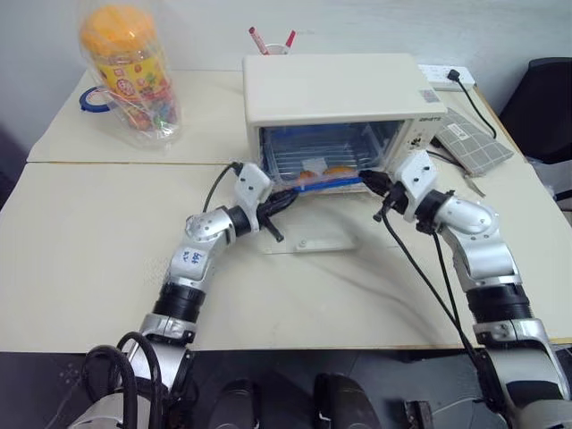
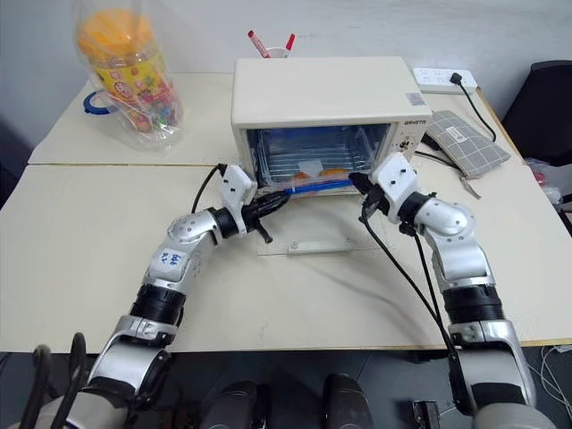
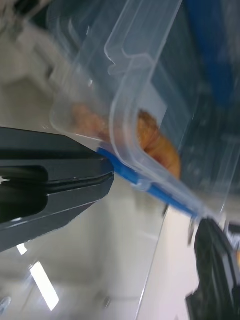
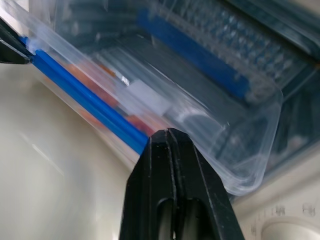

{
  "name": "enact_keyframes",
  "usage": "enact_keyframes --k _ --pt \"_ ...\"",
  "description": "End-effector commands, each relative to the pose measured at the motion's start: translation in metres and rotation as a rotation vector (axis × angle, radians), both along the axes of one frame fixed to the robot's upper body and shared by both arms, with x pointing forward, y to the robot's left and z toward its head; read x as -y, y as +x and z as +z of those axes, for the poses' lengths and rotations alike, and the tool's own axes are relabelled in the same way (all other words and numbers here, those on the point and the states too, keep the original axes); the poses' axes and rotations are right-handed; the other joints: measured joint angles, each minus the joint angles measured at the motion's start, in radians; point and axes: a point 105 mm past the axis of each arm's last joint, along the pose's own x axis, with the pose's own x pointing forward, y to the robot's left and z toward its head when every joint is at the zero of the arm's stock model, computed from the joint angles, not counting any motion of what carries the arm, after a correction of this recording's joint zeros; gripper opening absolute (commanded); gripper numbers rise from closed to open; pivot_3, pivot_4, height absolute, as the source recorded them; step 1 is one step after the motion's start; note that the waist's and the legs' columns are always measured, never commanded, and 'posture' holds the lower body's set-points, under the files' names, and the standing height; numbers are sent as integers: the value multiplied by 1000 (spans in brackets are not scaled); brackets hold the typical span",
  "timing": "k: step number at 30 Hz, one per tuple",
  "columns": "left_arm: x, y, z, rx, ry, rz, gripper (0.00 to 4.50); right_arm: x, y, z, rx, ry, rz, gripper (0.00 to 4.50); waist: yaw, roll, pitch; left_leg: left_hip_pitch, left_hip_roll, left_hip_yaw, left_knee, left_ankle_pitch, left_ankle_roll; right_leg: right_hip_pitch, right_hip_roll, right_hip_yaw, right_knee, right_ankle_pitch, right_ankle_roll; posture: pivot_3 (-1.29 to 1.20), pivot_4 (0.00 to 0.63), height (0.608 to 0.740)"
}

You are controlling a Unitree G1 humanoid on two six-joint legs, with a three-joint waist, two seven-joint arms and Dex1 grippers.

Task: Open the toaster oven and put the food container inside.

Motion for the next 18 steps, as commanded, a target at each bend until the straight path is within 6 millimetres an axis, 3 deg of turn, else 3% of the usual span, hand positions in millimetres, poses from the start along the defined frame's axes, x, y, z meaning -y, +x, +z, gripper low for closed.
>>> enact_keyframes --k 1,7,12,18 --pt "-2 11 19 67 -36 58 0 2 6 11 61 20 -23 33 1 0 0 0 0 0 0 0 0 0 0 0 0 0 0 0 150 740" --pt "0 13 20 86 -41 65 0 7 12 14 85 25 -47 33 0 0 0 -1 0 0 0 0 0 0 -1 -1 -1 0 0 0 150 740" --pt "-7 -16 18 131 -35 -61 0 14 5 19 96 21 -24 33 -5 0 0 -1 1 0 -1 0 0 0 -1 -2 -1 0 0 0 150 740" --pt "-58 -49 23 116 -33 -98 0 44 -37 21 93 34 47 33 -2 1 0 -1 2 -1 -2 0 0 -1 -1 -2 -1 0 0 0 150 740"
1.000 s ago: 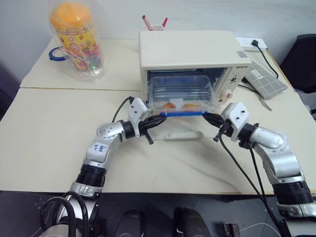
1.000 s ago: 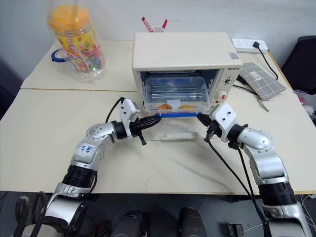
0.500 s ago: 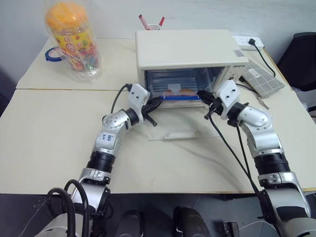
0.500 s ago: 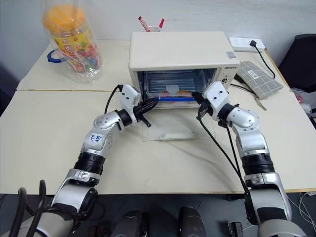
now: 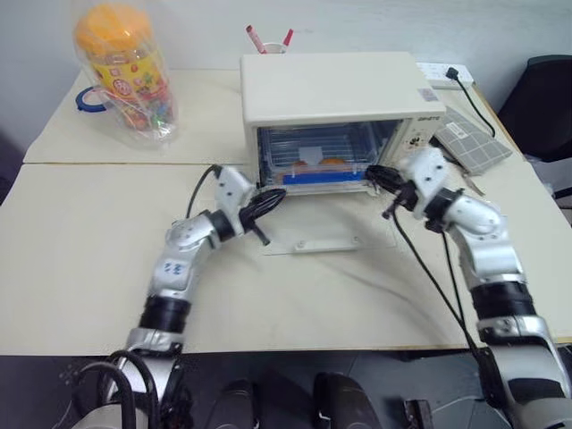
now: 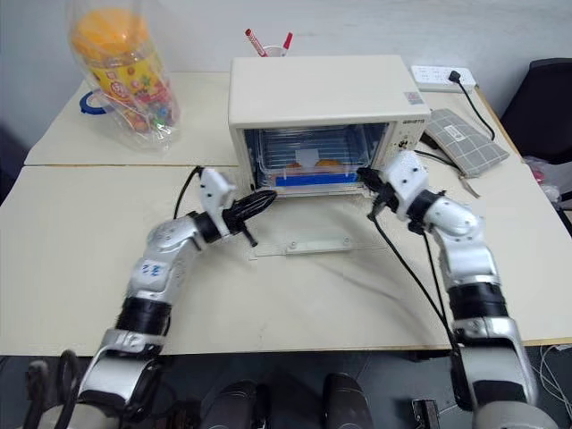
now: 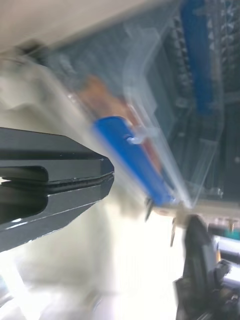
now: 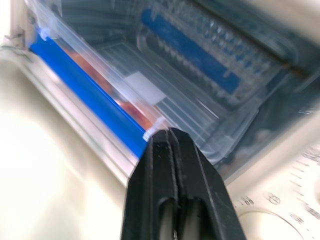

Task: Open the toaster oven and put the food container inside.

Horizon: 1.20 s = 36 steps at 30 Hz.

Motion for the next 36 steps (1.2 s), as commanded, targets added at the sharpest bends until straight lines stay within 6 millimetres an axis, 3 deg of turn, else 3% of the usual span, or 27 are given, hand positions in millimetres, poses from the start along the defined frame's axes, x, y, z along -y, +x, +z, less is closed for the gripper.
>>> enact_keyframes --k 1,4,8,10,13,16,17,26,31,34,36 --pt "-26 -21 26 75 -3 -54 0 22 -25 14 23 20 23 33 1 0 0 0 0 0 0 0 0 0 0 0 0 0 0 0 150 740" --pt "-43 -39 26 53 47 -124 0 34 -40 -7 -68 -27 46 33 4 0 0 1 -1 -1 1 0 0 2 -1 0 0 0 0 0 150 740" --pt "-88 -66 1 -90 201 -206 0 65 -51 -65 -295 -85 55 33 1 0 0 3 -1 1 0 0 0 2 -1 1 0 0 0 0 150 740" --pt "-93 -69 -4 -118 229 -219 0 68 -50 -74 -327 -84 62 33 0 2 1 3 0 1 -1 0 0 2 0 1 0 0 0 0 150 740" --pt "-97 -72 -4 -131 212 -213 596 64 -41 -90 -359 -75 80 0 -2 3 2 4 -1 2 0 0 1 2 -1 3 1 0 0 0 150 740" --pt "-92 -76 4 -114 163 -218 1516 57 -34 -99 -370 -60 104 0 -8 3 2 4 0 2 0 0 0 2 0 3 1 0 -1 0 150 740" --pt "-90 -78 5 -119 146 -225 1808 53 -32 -98 -363 -43 115 0 -9 3 2 4 0 2 -1 0 0 2 0 3 1 0 -1 0 150 740" --pt "-94 -95 6 -140 120 -224 1808 23 -34 -73 -287 39 291 0 -13 4 2 3 0 1 0 0 0 2 -1 2 1 0 -1 0 150 740" --pt "-98 -99 12 -134 100 -200 1808 21 -32 -39 -183 98 304 0 -20 4 3 3 0 1 0 0 0 2 -1 3 1 0 -1 0 150 740" --pt "-101 -99 22 -122 60 -170 2340 21 -27 -13 -111 145 297 0 -22 5 3 3 0 1 0 0 0 2 -1 3 1 0 -1 0 150 740" --pt "-102 -99 28 -111 41 -158 2952 20 -23 3 -74 186 299 0 -23 5 3 3 1 0 0 0 0 2 -1 3 1 0 -1 0 150 740"
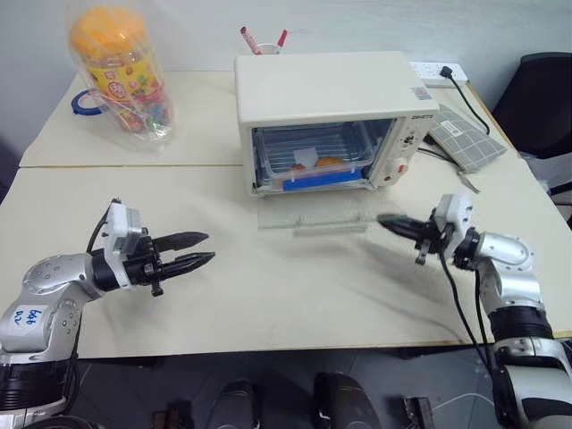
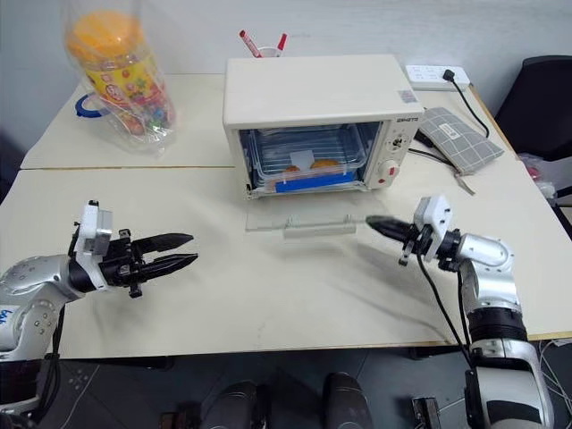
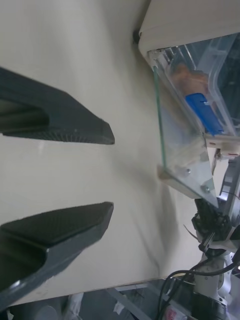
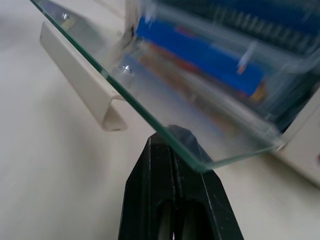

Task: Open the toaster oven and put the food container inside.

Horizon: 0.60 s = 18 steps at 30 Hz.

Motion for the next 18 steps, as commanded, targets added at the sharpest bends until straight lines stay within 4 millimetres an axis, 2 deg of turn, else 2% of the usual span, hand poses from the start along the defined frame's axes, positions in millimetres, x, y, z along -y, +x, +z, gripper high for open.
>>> enact_keyframes --k 1,5,9,13,15,18 --pt "-2 -3 20 68 -19 19 3256 2 6 42 106 106 -17 0 0 0 0 0 0 0 0 0 0 0 0 0 0 0 0 0 150 740" --pt "-1 -1 19 69 -22 36 4475 -7 21 66 136 177 -24 0 -2 0 0 0 0 0 0 0 0 0 0 0 0 0 0 0 150 740" --pt "0 3 20 73 -51 62 4475 -13 39 74 145 197 -53 0 -1 1 0 0 0 1 -1 0 0 -1 0 0 0 0 0 0 150 740" --pt "2 4 19 56 -70 77 4475 -1 41 71 150 207 -94 0 2 1 0 -1 -1 0 -1 0 0 0 -1 0 0 0 0 0 150 740" --pt "0 4 17 57 -59 91 4475 6 35 67 147 175 -98 0 0 1 0 -1 -1 0 -1 0 0 -1 -1 0 -1 0 0 0 150 740" --pt "-14 2 7 20 -5 137 4475 23 10 69 181 119 -70 0 2 1 0 -2 -1 -1 -1 0 0 0 -1 -1 -1 0 0 0 150 740"
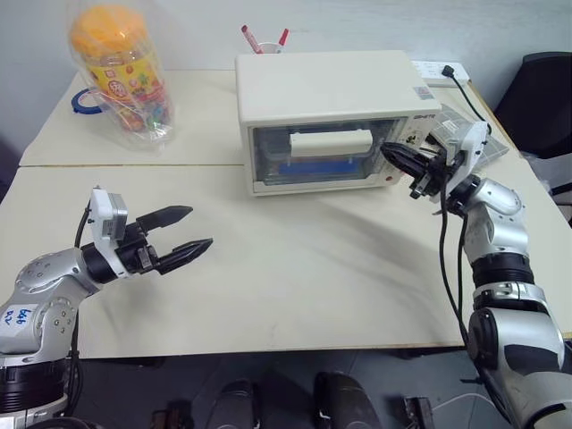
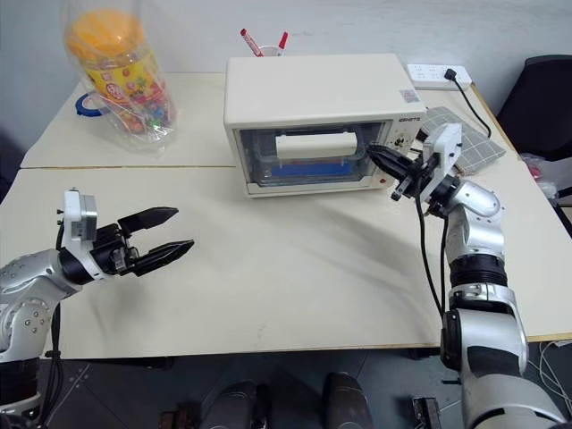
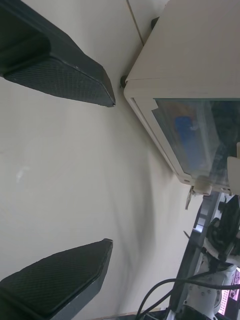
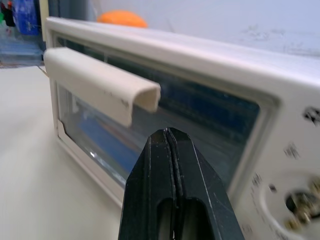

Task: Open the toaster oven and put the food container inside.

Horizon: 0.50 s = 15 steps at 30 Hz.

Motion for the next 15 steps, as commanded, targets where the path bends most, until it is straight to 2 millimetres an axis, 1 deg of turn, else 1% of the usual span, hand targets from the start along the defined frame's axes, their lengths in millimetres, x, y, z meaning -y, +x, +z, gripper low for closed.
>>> enact_keyframes --k 1,3,4,5,6,7,8,9,12,14,15 --pt "-14 -6 -2 -1 65 44 4495 23 -29 22 83 -28 18 184 0 1 1 0 0 0 0 0 0 0 0 0 0 0 0 0 150 740" --pt "-20 -8 -5 3 98 59 4500 22 -44 17 80 -71 51 543 -1 2 1 0 0 1 0 0 0 0 0 0 -1 0 0 0 150 740" --pt "-25 -13 -13 21 133 71 4500 20 -63 -6 50 -191 110 857 -2 2 1 0 0 1 0 0 0 0 0 0 -1 0 0 0 150 740" --pt "-29 -18 -24 9 165 80 4500 20 -78 -26 -4 -255 152 1201 -2 2 1 1 1 1 0 0 0 0 0 1 0 0 0 0 150 740" --pt "-32 -22 -33 -2 187 89 4500 21 -87 -40 -49 -275 165 1493 -1 2 1 2 1 1 -1 0 0 0 1 0 0 0 0 0 150 740" --pt "-34 -24 -38 -9 200 93 4500 22 -92 -47 -76 -279 167 1914 -2 2 1 3 2 2 -2 -1 -2 1 2 0 -1 0 0 0 150 740" --pt "-37 -26 -47 0 216 115 4500 19 -99 -59 -104 -297 187 2131 -3 2 1 3 2 2 -2 -1 -2 1 2 0 -2 0 0 0 150 740" --pt "-39 -27 -51 27 229 129 4500 15 -105 -69 -119 -298 201 2492 -3 2 1 3 2 4 -2 -2 -1 0 1 2 -1 0 0 0 150 740" --pt "-39 -30 -59 86 246 161 4500 0 -121 -91 -152 -265 235 3501 -2 2 1 4 1 6 0 -2 0 0 0 3 0 0 0 0 150 740" --pt "-34 -33 -64 104 272 150 4500 -12 -131 -98 -153 -242 258 4125 -1 2 1 5 1 5 0 -2 0 0 0 3 0 0 0 0 150 740" --pt "-31 -33 -64 117 282 143 4500 -16 -133 -98 -152 -223 259 4479 0 2 1 5 2 5 0 -2 0 0 0 3 0 0 0 0 150 740"
